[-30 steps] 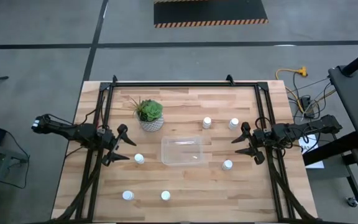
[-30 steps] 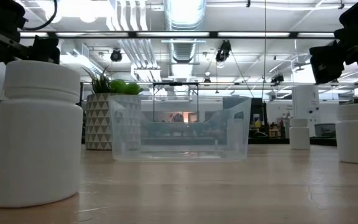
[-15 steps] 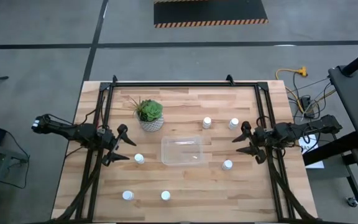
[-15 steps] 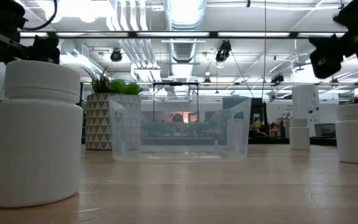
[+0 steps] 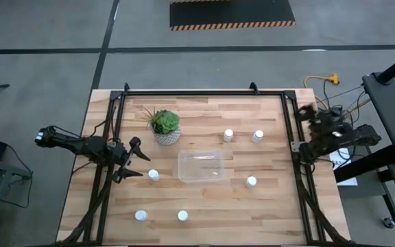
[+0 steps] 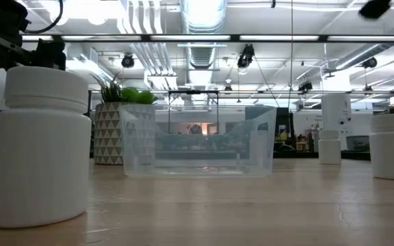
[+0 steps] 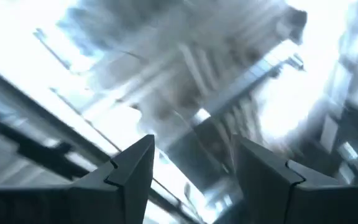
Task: Pick and place pill bottles into a basket
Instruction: Put the white pill bottle into the transparent bin
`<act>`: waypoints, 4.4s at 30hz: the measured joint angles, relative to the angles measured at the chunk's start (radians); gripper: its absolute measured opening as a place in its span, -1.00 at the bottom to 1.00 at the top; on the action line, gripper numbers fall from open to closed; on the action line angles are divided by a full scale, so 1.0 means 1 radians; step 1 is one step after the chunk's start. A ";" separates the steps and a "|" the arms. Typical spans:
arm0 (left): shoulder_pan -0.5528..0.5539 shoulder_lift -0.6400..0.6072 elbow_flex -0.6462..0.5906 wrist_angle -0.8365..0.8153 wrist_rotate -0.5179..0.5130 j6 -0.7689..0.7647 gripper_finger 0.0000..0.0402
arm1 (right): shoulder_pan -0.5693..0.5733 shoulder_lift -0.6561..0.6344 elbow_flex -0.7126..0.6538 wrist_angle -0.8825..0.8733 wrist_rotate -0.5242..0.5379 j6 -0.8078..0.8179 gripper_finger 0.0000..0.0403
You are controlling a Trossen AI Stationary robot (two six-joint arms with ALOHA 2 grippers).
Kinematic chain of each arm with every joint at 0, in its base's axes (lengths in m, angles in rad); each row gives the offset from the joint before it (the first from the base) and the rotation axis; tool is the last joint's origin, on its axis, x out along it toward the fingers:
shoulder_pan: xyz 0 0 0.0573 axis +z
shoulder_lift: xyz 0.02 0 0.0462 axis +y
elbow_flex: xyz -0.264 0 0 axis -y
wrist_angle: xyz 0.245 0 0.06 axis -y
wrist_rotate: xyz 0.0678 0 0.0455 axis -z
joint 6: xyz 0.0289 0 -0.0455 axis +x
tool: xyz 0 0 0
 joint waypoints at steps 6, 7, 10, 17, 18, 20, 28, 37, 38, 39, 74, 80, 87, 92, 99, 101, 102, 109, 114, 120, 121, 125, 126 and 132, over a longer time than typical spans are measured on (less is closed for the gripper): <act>0.000 0.000 0.000 0.000 0.000 0.000 0.44 | 0.001 0.134 0.358 -0.257 -0.186 -0.275 0.00; 0.000 0.000 0.000 0.000 0.000 0.000 0.44 | 0.001 0.153 0.428 -0.361 -0.186 -0.295 0.00; 0.000 0.000 0.000 0.000 -0.003 0.000 0.44 | 0.001 0.212 0.649 -0.799 -0.186 -0.333 0.00; 0.000 0.000 0.000 0.000 -0.003 0.000 0.44 | 0.001 0.468 1.169 -1.824 -0.183 -0.242 0.00; 0.000 0.000 0.000 0.000 -0.003 0.000 0.44 | 0.001 0.509 1.231 -1.948 -0.184 -0.235 0.00; 0.000 0.000 0.000 0.000 -0.003 0.000 0.44 | 0.001 0.591 1.350 -2.198 -0.184 -0.229 0.00; 0.000 0.000 0.000 0.000 0.000 0.000 0.44 | 0.001 0.834 1.589 -2.751 -0.186 -0.189 0.00; 0.000 0.000 0.000 0.000 0.001 0.000 0.44 | 0.001 0.972 1.542 -2.815 -0.191 -0.237 0.00; 0.000 0.000 0.000 0.000 0.001 0.000 0.44 | 0.001 0.986 1.527 -2.815 -0.191 -0.239 0.00; 0.000 0.000 0.000 0.000 0.001 0.000 0.44 | 0.001 0.999 1.511 -2.814 -0.192 -0.241 0.00; 0.000 0.000 0.000 0.001 -0.003 0.000 0.44 | 0.086 1.054 0.958 -2.303 -0.473 -0.260 0.00; 0.000 0.002 0.000 0.000 -0.003 0.000 0.44 | 0.086 1.060 0.921 -2.263 -0.545 -0.246 0.05; 0.000 0.002 0.000 0.000 0.001 0.000 0.44 | 0.086 1.060 0.896 -2.228 -0.548 -0.256 0.50; 0.000 0.002 0.000 0.000 0.001 0.000 0.44 | 0.086 1.060 0.882 -2.225 -0.546 -0.321 0.80; 0.000 0.002 0.000 0.000 0.001 0.000 0.44 | 0.086 1.060 0.859 -2.161 -0.545 -0.350 0.85; 0.000 0.002 0.000 0.000 0.001 0.000 0.44 | 0.086 1.060 0.847 -2.125 -0.545 -0.347 0.85; 0.000 0.002 0.000 0.000 0.001 0.000 0.44 | 0.086 1.060 0.839 -2.113 -0.545 -0.346 0.85; 0.000 0.002 0.000 0.000 0.000 0.000 0.44 | 0.086 1.060 0.795 -2.048 -0.522 -0.377 0.85; 0.000 0.002 0.000 0.000 0.000 0.000 0.44 | 0.086 1.060 0.756 -2.010 -0.522 -0.378 0.85; 0.000 0.002 0.000 0.000 0.000 0.000 0.44 | 0.086 1.060 0.679 -1.941 -0.522 -0.373 0.85; 0.000 0.002 0.000 0.000 0.000 0.000 0.44 | 0.086 1.060 0.670 -1.933 -0.522 -0.373 0.85; 0.000 0.002 0.000 0.000 0.000 0.000 0.44 | 0.086 1.060 0.644 -1.896 -0.507 -0.372 0.85; 0.000 0.002 0.000 0.000 0.000 0.000 0.44 | 0.086 1.060 0.637 -1.886 -0.500 -0.373 0.85; 0.000 0.002 0.000 0.000 -0.003 0.000 0.44 | 0.086 1.060 0.596 -1.830 -0.497 -0.372 0.85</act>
